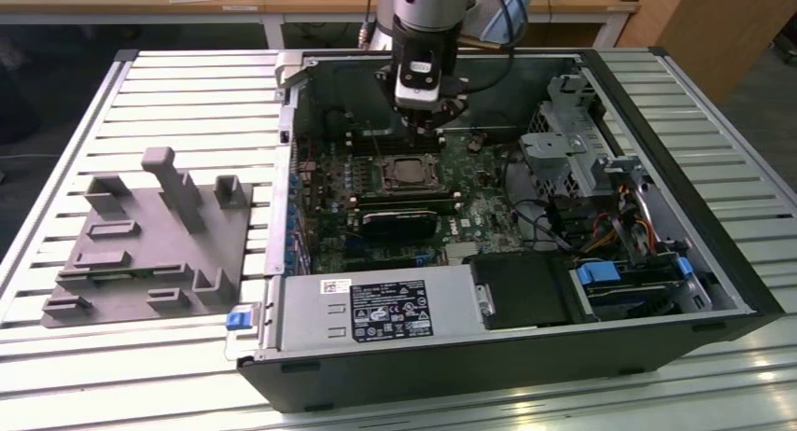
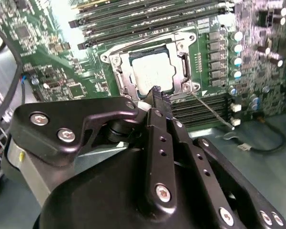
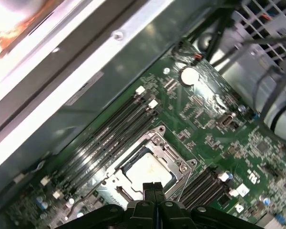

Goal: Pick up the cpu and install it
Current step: 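Install the first cpu locking lever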

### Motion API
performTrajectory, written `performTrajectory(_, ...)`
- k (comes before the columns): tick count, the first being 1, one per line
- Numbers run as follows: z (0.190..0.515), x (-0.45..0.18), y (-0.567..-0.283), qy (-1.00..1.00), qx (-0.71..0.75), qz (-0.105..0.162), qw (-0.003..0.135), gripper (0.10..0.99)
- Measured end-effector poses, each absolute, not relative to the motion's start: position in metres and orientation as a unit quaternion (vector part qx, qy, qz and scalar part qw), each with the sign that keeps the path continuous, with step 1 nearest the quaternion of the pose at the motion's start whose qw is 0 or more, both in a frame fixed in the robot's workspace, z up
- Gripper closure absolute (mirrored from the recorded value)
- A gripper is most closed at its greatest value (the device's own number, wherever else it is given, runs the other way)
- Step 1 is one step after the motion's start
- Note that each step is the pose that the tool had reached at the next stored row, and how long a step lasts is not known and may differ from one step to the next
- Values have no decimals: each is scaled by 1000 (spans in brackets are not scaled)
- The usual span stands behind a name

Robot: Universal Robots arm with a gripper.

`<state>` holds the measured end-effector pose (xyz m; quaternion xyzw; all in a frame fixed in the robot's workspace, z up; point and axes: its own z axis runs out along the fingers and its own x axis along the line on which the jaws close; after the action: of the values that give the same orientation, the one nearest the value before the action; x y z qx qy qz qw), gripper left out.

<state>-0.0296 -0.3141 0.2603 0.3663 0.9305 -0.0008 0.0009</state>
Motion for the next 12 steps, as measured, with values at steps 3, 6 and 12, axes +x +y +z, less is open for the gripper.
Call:
performTrajectory(3,260,-30,-314,940,342,-1,1,980)
performTrajectory(6,260,-30,-314,949,316,-1,1,980)
performTrajectory(12,260,-30,-314,965,264,-1,1,980)
